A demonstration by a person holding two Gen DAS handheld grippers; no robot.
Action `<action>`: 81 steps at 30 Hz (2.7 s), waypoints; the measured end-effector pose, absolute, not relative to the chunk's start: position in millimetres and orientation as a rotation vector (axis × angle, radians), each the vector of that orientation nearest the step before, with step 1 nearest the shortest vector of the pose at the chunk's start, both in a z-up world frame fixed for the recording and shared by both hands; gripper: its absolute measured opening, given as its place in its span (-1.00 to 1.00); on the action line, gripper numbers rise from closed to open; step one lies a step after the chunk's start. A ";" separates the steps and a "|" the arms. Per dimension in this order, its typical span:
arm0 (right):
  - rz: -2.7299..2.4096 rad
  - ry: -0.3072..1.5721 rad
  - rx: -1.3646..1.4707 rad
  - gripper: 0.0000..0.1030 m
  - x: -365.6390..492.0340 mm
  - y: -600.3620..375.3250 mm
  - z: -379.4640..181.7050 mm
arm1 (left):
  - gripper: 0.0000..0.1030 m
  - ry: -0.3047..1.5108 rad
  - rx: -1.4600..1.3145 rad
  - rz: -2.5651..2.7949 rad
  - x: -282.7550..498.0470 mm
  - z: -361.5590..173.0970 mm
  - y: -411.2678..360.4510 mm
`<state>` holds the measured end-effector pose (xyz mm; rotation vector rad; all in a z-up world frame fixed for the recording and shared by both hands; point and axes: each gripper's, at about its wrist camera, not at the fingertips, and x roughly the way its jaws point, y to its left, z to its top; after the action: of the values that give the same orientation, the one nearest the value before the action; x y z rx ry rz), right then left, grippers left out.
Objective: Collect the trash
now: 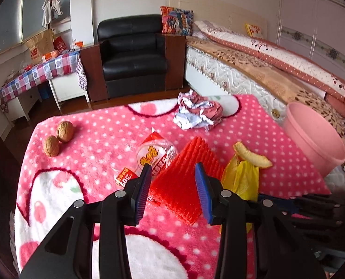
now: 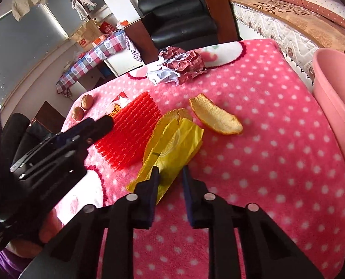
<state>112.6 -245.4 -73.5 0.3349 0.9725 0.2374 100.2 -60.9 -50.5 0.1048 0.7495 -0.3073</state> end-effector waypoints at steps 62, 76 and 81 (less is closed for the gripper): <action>0.265 1.094 0.183 -0.18 50.8 -309.3 -59.3 | -0.78 0.871 -0.016 -0.377 9.5 -54.3 -78.5; 0.292 0.987 0.209 -0.17 55.8 -293.2 -43.5 | -0.77 0.900 0.028 -0.416 8.4 -58.9 -90.8; 0.292 0.995 0.163 -0.17 55.5 -284.6 -55.1 | -0.77 0.902 0.032 -0.418 8.5 -59.5 -91.7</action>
<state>55.5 -284.6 -55.1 0.1634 0.9950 0.2924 8.5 -91.7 -59.5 0.0318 0.9024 -0.4176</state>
